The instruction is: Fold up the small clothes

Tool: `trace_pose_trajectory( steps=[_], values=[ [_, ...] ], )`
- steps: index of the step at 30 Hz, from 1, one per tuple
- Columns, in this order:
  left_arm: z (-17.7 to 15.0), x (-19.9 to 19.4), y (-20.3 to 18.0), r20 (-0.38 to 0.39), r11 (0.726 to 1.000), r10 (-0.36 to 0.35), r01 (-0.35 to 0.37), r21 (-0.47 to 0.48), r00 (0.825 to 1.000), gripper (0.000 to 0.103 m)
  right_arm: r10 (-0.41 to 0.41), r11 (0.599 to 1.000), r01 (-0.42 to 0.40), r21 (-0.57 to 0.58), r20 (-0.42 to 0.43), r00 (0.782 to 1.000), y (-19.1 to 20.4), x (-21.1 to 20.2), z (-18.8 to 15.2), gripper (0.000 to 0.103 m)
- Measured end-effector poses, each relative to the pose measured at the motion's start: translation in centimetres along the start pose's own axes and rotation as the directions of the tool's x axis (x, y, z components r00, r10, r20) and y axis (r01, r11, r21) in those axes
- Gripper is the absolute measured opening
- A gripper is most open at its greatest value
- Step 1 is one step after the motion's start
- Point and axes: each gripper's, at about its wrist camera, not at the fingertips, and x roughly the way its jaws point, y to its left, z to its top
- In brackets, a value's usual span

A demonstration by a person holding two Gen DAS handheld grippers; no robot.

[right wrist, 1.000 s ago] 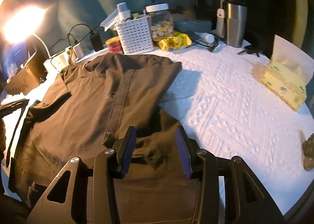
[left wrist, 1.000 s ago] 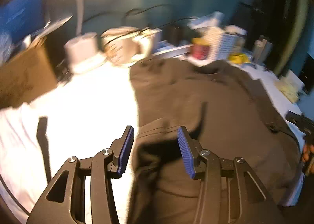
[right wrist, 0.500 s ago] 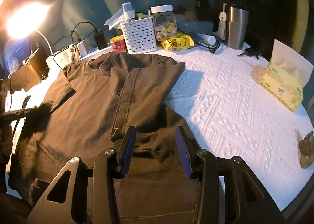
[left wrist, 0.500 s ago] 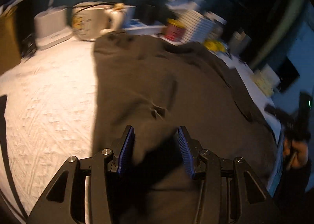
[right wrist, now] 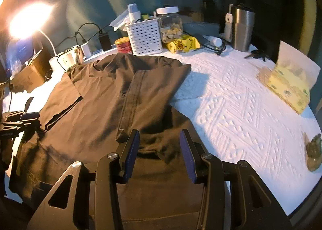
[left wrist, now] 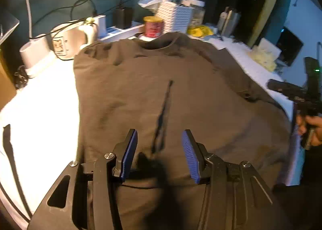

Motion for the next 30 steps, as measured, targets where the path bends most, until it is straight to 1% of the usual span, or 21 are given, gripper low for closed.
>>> trace_pose_trajectory(
  steps=[4,7,9,10,12,14,16,19,24,30],
  values=[
    [-0.6,1.0,0.8,-0.04,0.999,0.039,-0.04,-0.01,0.998,0.046,-0.012,1.0,0.012,0.015,0.001,1.0,-0.7,-0.4,-0.5,0.044],
    [-1.7,1.2,0.7,-0.072,1.0,0.019,-0.02,-0.013,0.997,0.046,-0.018,1.0,0.018,0.023,-0.004,1.0,-1.0,-0.5,-0.9,0.044],
    [-2.3,1.3,0.1,-0.085,1.0,0.007,-0.007,-0.002,0.996,0.046,-0.019,1.0,0.019,0.024,-0.007,1.0,-1.1,-0.5,-1.2,0.044],
    [-2.7,1.2,-0.3,-0.085,1.0,0.013,-0.012,0.013,0.996,0.046,-0.017,1.0,0.018,0.023,-0.008,1.0,-1.1,-0.5,-1.3,0.044],
    [-3.0,1.0,-0.9,-0.083,0.999,0.023,-0.021,0.028,0.996,0.046,-0.015,1.0,0.015,0.02,-0.007,1.0,-1.0,-0.7,-1.5,0.044],
    [-3.3,0.6,-1.1,-0.084,1.0,0.005,-0.004,0.018,0.996,0.046,-0.013,1.0,0.013,0.018,-0.005,1.0,-0.9,-1.0,-1.7,0.044],
    [-3.6,0.1,-1.4,-0.079,1.0,0.003,-0.002,0.014,0.997,0.046,-0.011,1.0,0.011,0.019,-0.005,1.0,-0.8,-1.1,-1.9,0.044],
    [-3.9,-0.8,-1.9,-0.061,1.0,0.015,-0.013,0.02,0.998,0.046,-0.01,1.0,0.011,0.017,-0.011,1.0,-0.7,-1.2,-2.4,0.044],
    [-4.4,-1.8,-2.4,-0.041,1.0,0.015,-0.014,0.017,0.999,0.046,-0.008,1.0,0.008,0.011,-0.021,1.0,-0.4,-1.6,-3.3,0.044],
    [-5.1,-3.3,-2.9,-0.003,1.0,0.023,-0.023,-0.002,1.0,0.046,-0.022,1.0,0.022,0.01,-0.008,1.0,-0.7,-3.1,-4.3,0.044]
  ],
)
